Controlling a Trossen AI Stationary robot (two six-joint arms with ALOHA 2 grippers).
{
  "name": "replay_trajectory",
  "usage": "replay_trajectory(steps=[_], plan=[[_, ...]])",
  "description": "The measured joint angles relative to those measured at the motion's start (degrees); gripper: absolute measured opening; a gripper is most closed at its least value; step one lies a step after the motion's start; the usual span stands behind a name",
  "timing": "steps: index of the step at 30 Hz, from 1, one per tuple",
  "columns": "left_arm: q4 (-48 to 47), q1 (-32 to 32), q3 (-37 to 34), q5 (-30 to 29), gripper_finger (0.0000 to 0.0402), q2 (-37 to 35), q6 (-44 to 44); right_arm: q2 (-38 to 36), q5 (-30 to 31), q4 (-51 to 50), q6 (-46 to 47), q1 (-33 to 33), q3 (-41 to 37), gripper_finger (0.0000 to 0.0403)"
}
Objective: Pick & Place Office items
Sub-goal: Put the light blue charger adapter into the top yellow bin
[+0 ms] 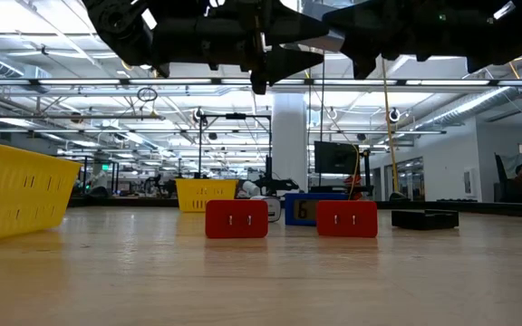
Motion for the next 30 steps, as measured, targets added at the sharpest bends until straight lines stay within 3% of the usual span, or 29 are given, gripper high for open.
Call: replay_trajectory(steps=[8, 16, 24, 30], plan=[[0.0, 0.0, 0.0, 0.0, 0.0256, 0.0, 0.0, 0.0, 0.0, -0.8, 0.0, 0.0, 0.0, 0.0123], [0.0, 0.0, -0.1, -0.4, 0.012, 0.0, 1.1, 0.0, 1.2, -1.0, 0.4, 0.0, -0.1, 0.0123], [-2.0, 0.4, -0.1, 0.8, 0.012, -0.9, 3.2, -0.2, -0.1, -3.8, 1.0, 0.0, 0.0, 0.0143], [-10.2, 1.3, -0.1, 0.2, 0.012, -6.4, 3.8, -4.0, 0.0, -9.2, 1.1, 0.0, 0.0, 0.0175]])
